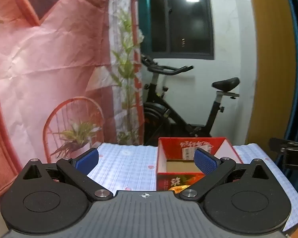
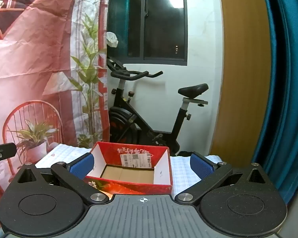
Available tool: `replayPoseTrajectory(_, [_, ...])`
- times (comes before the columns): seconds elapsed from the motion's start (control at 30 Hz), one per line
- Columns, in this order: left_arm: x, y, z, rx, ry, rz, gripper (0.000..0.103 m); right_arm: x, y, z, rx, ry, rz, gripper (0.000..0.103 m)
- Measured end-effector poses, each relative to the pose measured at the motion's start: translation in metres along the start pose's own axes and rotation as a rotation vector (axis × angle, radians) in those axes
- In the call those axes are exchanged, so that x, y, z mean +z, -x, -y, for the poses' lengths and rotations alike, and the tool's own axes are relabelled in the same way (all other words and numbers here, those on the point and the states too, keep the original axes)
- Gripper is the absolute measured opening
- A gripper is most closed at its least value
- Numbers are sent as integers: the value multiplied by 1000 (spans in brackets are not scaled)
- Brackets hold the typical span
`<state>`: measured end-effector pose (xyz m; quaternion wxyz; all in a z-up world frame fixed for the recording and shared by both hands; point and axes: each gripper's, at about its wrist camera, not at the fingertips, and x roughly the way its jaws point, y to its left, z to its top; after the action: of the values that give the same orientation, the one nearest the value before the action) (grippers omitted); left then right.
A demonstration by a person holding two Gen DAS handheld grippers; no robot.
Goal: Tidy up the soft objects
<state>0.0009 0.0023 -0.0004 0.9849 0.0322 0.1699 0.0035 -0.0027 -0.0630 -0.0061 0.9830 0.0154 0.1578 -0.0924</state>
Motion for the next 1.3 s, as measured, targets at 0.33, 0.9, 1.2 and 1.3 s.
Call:
replayPoseTrajectory(0.33, [1, 2, 5, 24, 46, 2, 103, -1, 0, 0, 0, -2, -7, 103])
replayPoseTrajectory(0.9, [-3, 5, 0, 8, 6, 23, 103, 0, -2, 0, -1, -4, -12, 103])
replayPoseTrajectory(1.2, [-3, 4, -2, 11, 0, 17, 103, 0, -2, 0, -1, -4, -12, 103])
replayPoseTrajectory(1.3, [-3, 4, -1, 11, -1, 16, 103, 0, -2, 1, 0, -4, -13, 103])
